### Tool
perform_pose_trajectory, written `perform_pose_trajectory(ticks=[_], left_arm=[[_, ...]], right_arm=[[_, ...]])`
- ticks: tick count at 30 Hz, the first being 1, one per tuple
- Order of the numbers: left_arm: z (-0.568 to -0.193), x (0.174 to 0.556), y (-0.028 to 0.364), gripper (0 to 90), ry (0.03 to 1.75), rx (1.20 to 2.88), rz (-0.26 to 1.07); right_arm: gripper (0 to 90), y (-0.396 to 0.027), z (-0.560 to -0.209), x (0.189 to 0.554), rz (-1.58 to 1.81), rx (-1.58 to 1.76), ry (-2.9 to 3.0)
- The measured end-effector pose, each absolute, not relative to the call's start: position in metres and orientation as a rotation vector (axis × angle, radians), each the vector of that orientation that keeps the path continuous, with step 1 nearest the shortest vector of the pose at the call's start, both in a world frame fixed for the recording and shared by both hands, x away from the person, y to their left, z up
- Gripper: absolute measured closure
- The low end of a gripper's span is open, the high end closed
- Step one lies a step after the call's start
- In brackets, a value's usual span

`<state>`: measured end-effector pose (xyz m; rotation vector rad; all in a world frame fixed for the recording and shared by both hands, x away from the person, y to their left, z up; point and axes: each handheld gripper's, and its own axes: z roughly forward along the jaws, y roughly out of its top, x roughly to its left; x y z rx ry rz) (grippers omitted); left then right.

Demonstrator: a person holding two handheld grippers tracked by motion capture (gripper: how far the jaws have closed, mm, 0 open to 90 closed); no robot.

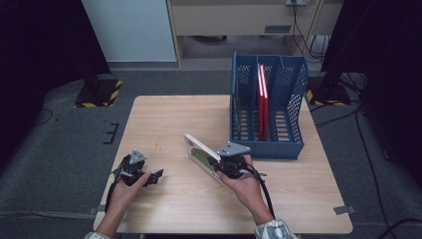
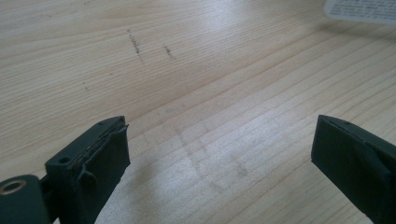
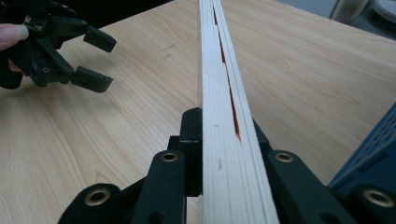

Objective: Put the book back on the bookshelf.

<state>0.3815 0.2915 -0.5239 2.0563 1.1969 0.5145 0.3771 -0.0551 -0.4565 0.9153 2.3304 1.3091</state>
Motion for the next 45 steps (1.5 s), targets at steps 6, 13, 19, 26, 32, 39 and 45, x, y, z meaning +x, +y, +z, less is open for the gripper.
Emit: perform_pose_trajectory(ticks=[6,13,19,26,32,39,45], left_arm=[[-0.526,0.382,0.294,3.7,1.216,2.056,0.537],[-0.529,0.383,0.295,3.6,1.225,2.076,0.545],[-0.530,0.384,0.296,3.6,1.233,2.081,0.549],[-0.531,0.384,0.296,3.6,1.232,2.094,0.552],[-0.532,0.384,0.295,3.6,1.234,2.097,0.555],[-0.533,0.385,0.295,3.6,1.240,2.100,0.557],[-0.534,0.386,0.296,3.4,1.266,2.089,0.576]], right_arm=[[76.0,-0.066,-0.455,0.372,1.309,0.921,2.316],[75.9,-0.077,-0.455,0.369,1.311,0.938,2.299],[76.0,-0.084,-0.455,0.367,1.309,0.944,2.288],[76.0,-0.089,-0.455,0.365,1.307,0.956,2.281],[75.9,-0.093,-0.454,0.364,1.307,0.956,2.274],[76.0,-0.099,-0.455,0.361,1.311,0.970,2.263],[76.0,-0.107,-0.456,0.357,1.312,0.984,2.254]])
